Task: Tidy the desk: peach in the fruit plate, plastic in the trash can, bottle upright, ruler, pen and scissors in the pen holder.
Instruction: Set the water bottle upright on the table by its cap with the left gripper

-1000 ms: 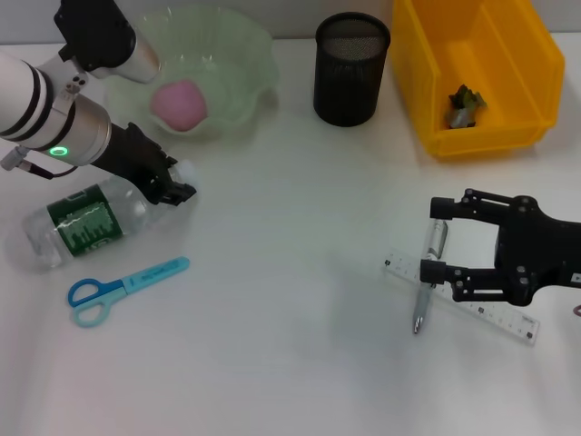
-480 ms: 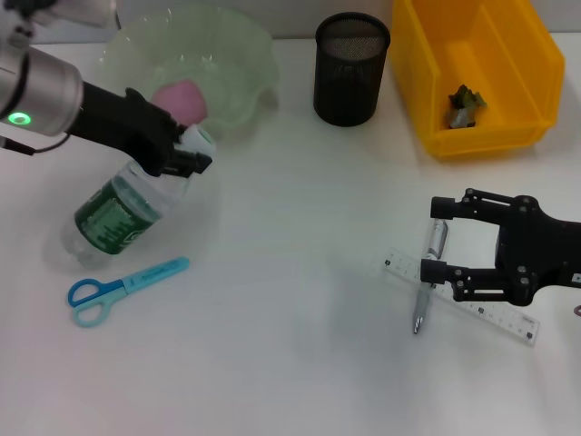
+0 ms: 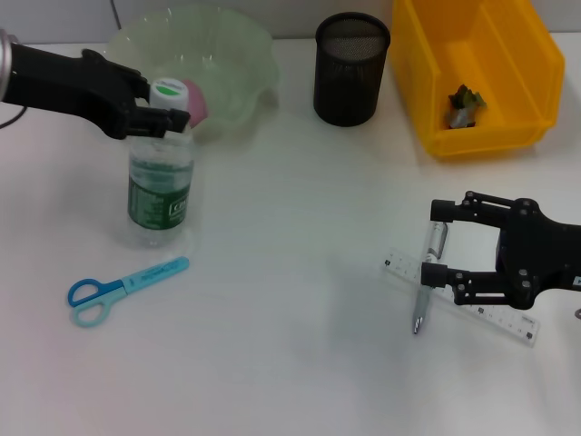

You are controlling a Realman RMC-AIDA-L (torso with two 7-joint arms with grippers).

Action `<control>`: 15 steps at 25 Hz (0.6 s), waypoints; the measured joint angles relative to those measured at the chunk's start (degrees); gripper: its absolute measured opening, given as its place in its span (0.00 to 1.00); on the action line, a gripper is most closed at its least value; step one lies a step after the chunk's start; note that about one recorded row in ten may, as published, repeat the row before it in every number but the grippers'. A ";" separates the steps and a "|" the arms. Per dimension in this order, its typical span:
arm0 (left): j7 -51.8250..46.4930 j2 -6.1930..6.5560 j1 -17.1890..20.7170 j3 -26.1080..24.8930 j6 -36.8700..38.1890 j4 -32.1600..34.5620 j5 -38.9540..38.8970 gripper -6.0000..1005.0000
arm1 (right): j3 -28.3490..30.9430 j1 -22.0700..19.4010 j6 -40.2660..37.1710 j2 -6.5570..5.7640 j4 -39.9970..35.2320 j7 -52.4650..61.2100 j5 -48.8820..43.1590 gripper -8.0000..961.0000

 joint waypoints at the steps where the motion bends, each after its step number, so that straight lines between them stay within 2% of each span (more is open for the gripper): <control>1: 0.03 0.38 0.43 -0.13 0.01 0.01 -1.02 0.46 | 0.04 -0.02 -0.05 0.00 0.01 0.02 0.00 0.87; 7: 1.17 1.58 2.28 -2.28 0.05 -0.07 -4.68 0.47 | 0.15 -0.04 -0.12 0.00 0.03 0.07 0.00 0.87; 15: 5.69 1.48 4.17 -8.40 0.03 -1.12 -7.75 0.48 | 0.17 -0.03 -0.17 0.00 -0.01 0.07 0.52 0.87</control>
